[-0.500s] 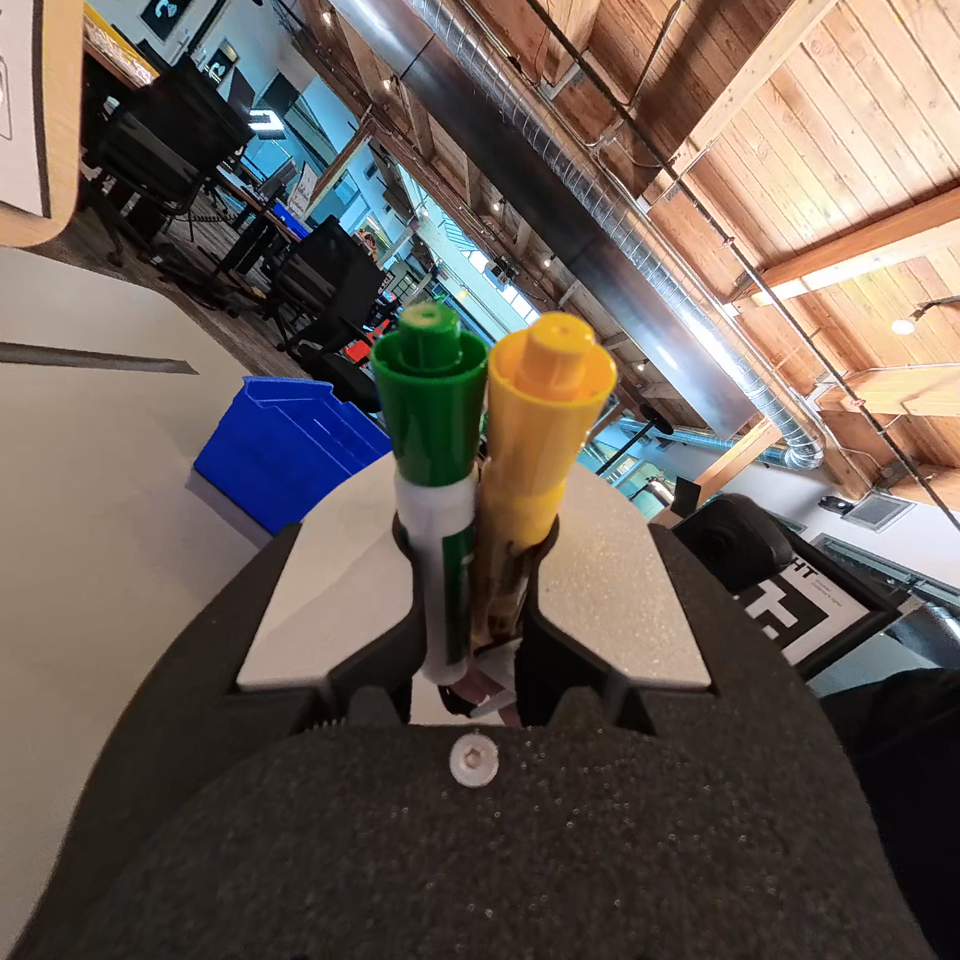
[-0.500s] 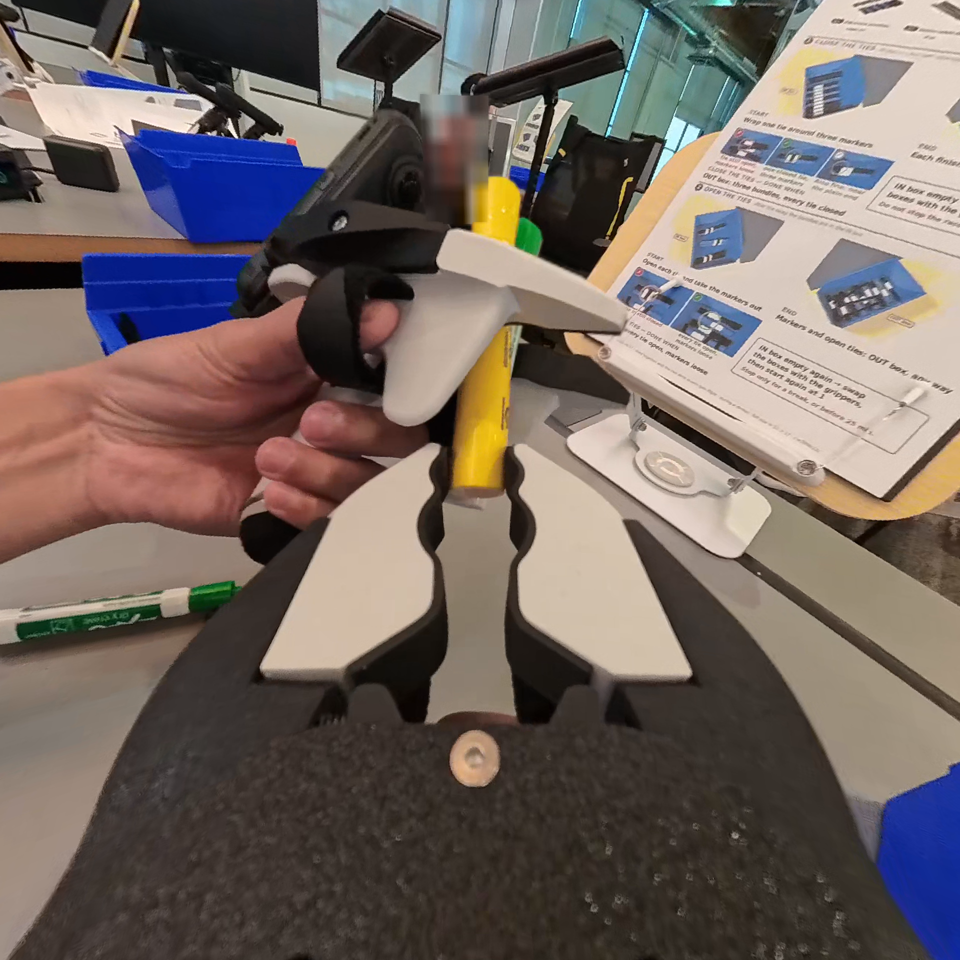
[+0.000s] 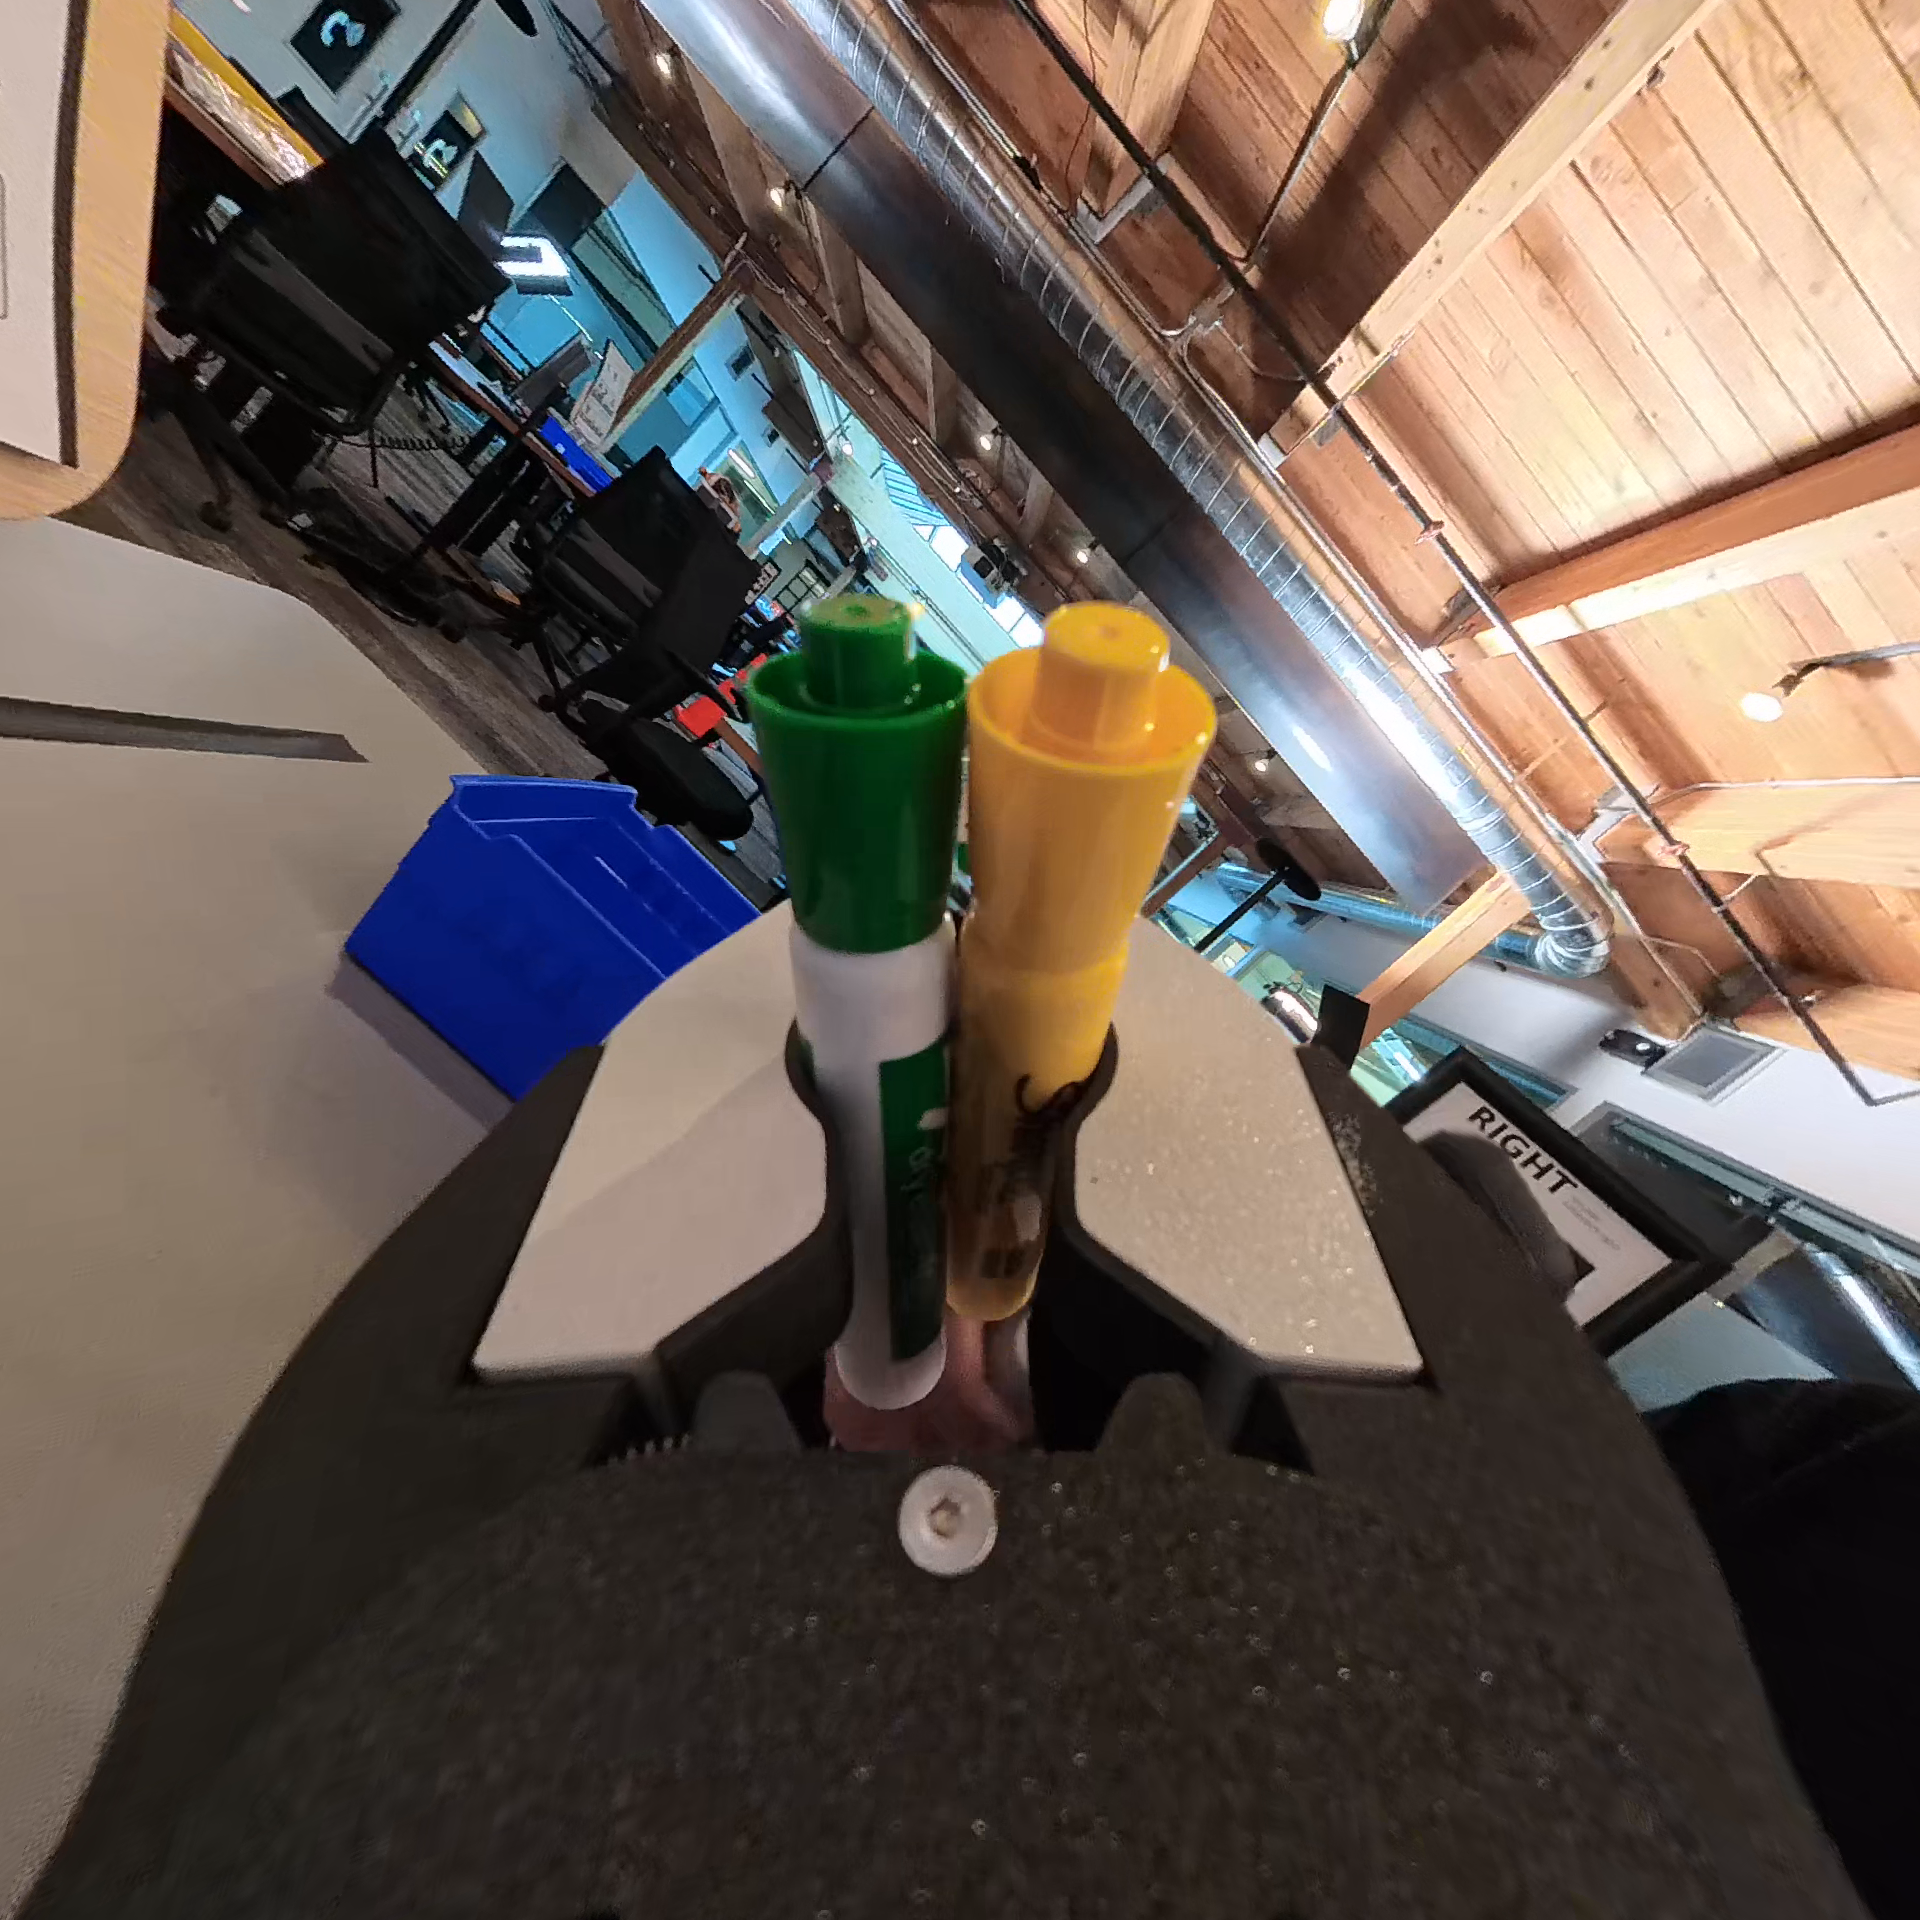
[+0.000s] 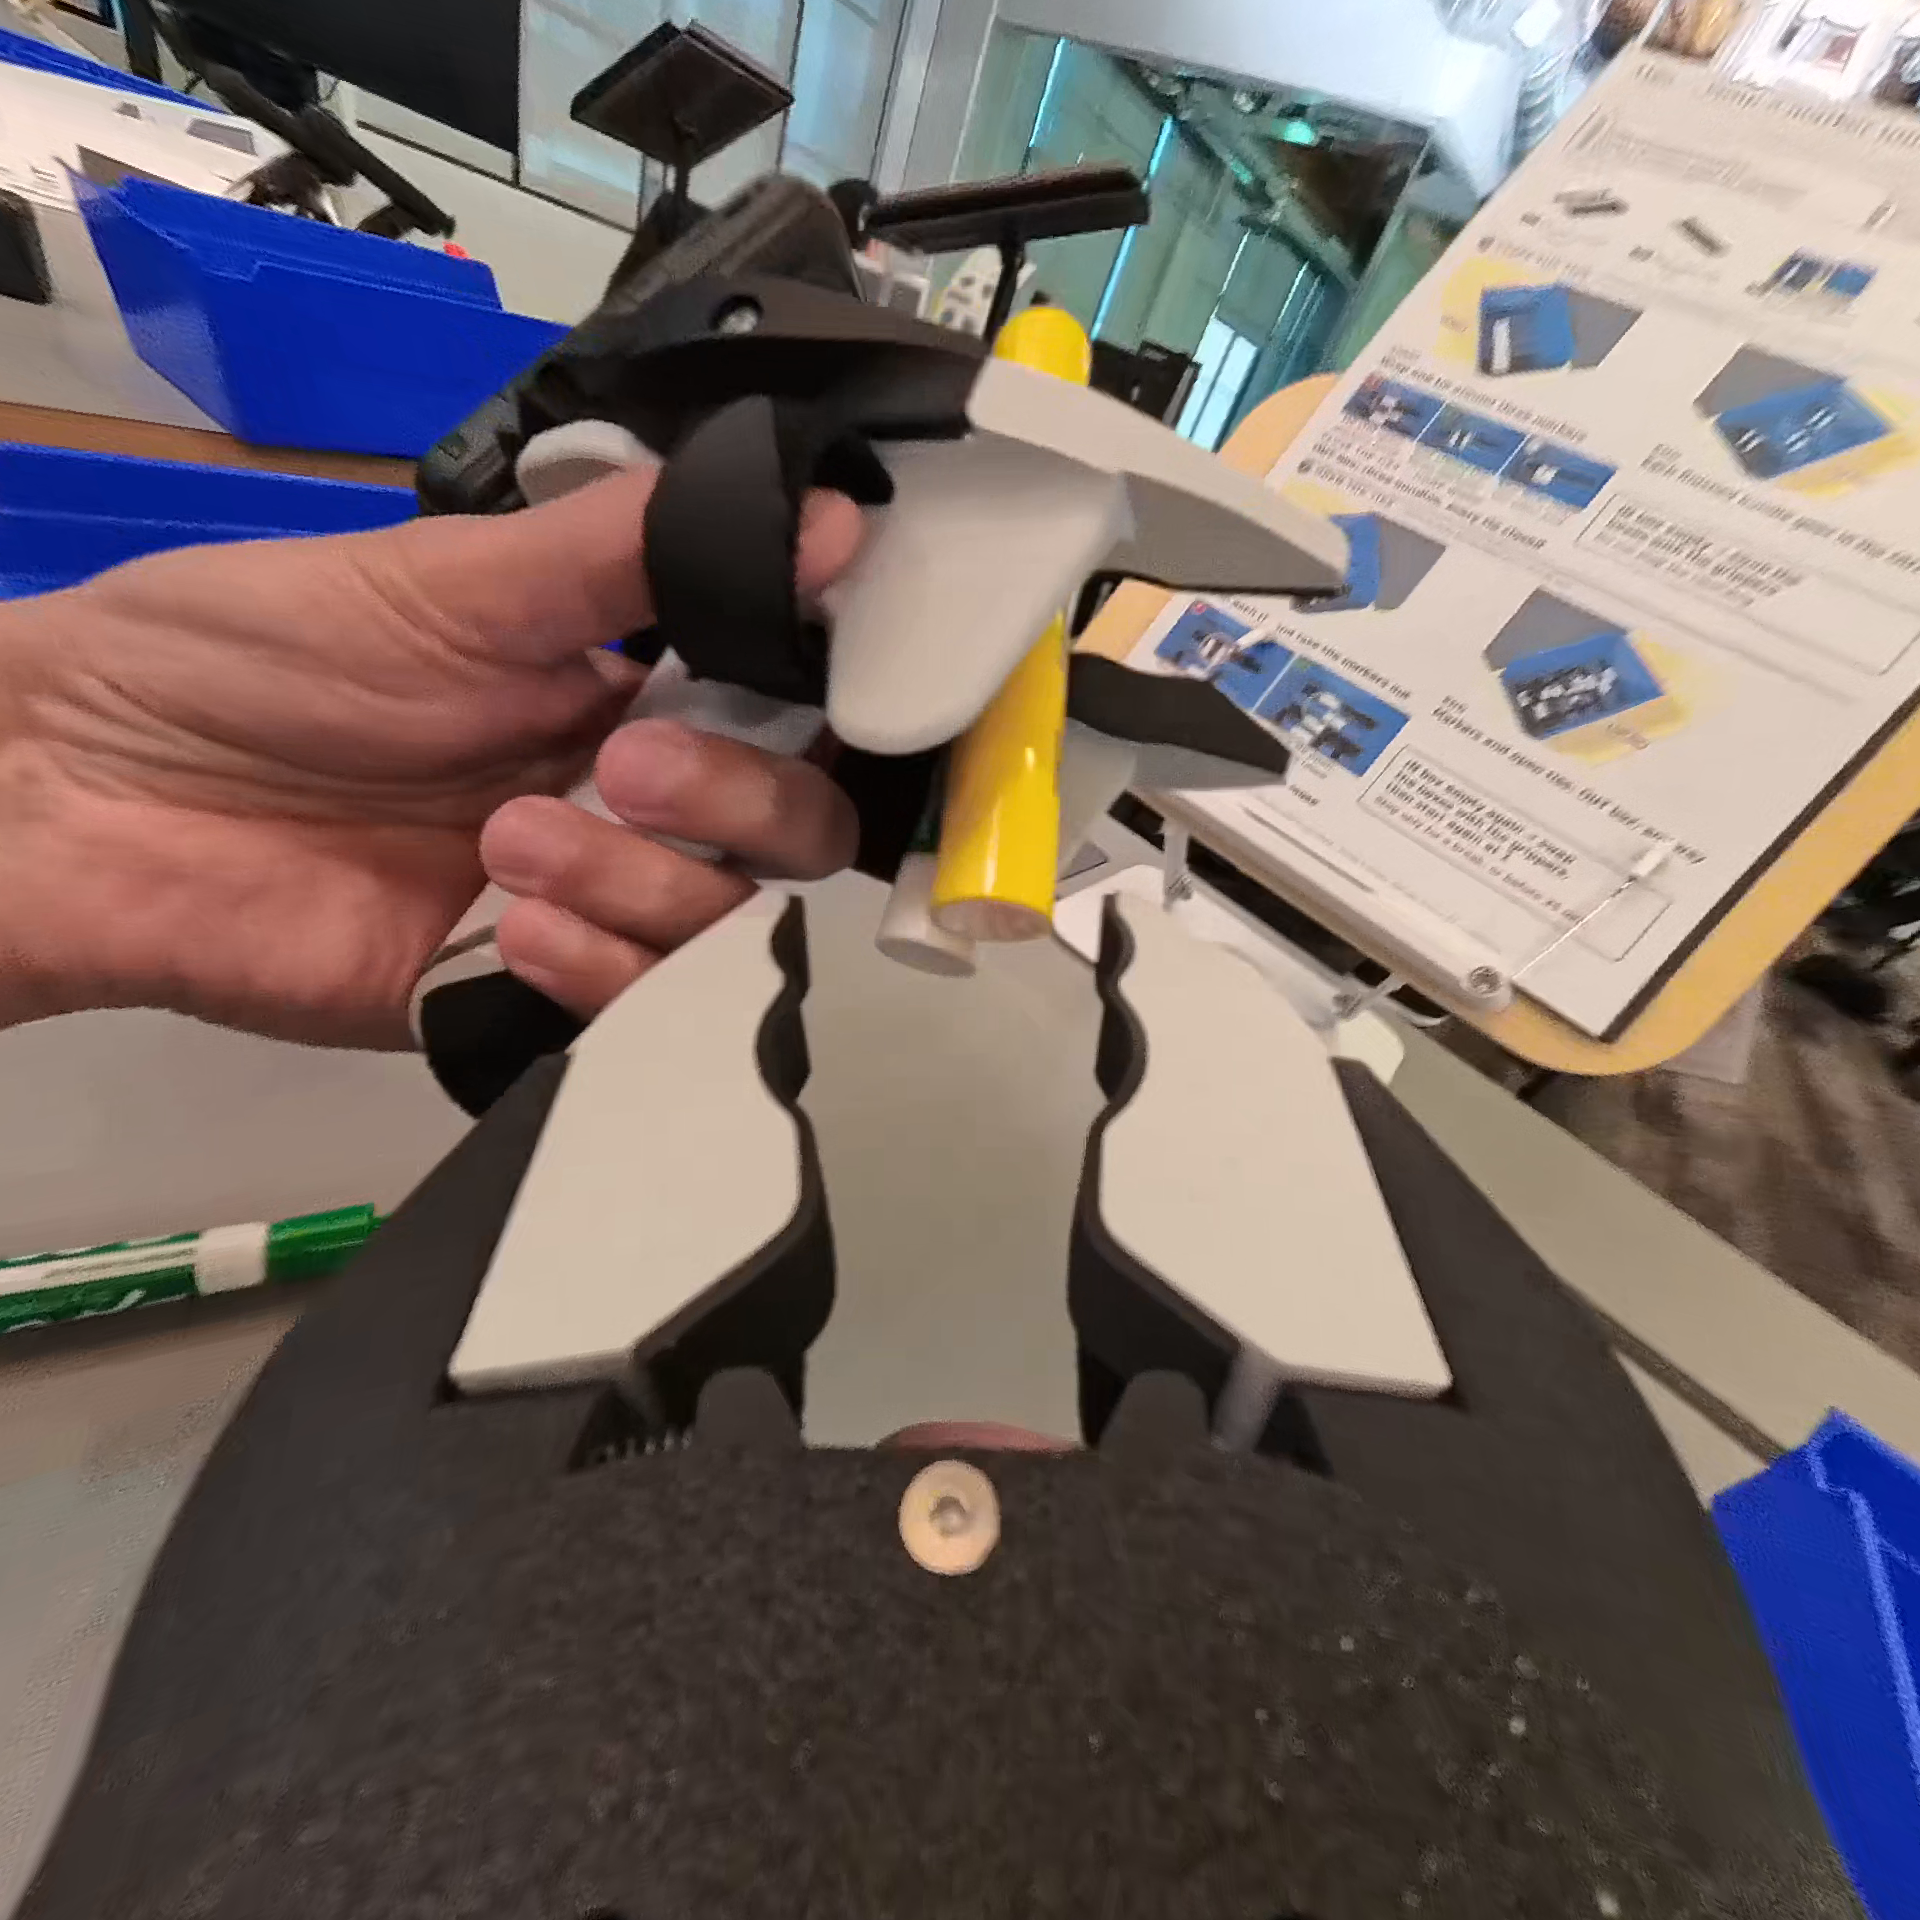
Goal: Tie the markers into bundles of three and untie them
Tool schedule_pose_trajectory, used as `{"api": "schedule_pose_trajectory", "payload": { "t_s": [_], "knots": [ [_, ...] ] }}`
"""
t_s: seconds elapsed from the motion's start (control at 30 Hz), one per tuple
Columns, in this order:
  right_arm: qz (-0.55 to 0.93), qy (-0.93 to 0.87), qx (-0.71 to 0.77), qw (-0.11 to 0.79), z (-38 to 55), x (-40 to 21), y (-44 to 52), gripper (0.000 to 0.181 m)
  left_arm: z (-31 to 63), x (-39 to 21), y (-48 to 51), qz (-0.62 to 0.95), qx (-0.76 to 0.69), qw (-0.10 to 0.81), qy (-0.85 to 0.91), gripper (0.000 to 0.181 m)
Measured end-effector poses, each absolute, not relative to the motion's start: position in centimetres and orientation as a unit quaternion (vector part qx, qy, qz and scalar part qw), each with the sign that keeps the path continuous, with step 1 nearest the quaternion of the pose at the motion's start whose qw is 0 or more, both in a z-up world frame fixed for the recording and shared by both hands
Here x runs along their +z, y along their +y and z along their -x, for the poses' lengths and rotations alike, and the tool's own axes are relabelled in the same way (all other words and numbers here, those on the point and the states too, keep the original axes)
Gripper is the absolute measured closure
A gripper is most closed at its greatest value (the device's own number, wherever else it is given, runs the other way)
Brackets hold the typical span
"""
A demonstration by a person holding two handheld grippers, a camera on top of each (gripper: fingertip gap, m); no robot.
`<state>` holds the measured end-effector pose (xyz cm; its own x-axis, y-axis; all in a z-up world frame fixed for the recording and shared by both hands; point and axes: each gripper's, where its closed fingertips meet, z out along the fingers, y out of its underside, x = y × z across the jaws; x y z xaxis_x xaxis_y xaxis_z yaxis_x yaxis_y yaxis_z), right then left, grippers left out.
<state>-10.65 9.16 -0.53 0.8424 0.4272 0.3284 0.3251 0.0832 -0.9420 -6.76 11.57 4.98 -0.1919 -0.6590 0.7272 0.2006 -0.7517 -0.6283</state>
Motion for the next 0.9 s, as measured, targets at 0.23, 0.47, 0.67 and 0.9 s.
{"api": "schedule_pose_trajectory", "payload": {
  "t_s": [0.23, 0.47, 0.67, 0.9],
  "knots": [
    [0.645, -0.256, -0.019, 0.719, 10.1, 0.6, 9.0, 0.156, 6.5, 5.4, 11.0, 0.546, -0.78, 0.256, 0.169, 0.14],
    [0.652, -0.252, 0.009, 0.715, 10.0, 0.1, 9.2, 0.16, 6.5, 5.0, 11.3, 0.553, -0.774, 0.263, 0.165, 0.139],
    [0.662, -0.326, 0.181, 0.65, 12.6, -3.3, 6.2, 0.133, 8.4, 6.4, 12.7, 0.541, -0.773, 0.293, 0.155, 0.139],
    [0.689, -0.35, 0.354, 0.527, 16.3, -7.3, 3.7, 0.122, 9.4, 7.2, 12.9, 0.532, -0.775, 0.303, 0.155, 0.139]
  ]
}}
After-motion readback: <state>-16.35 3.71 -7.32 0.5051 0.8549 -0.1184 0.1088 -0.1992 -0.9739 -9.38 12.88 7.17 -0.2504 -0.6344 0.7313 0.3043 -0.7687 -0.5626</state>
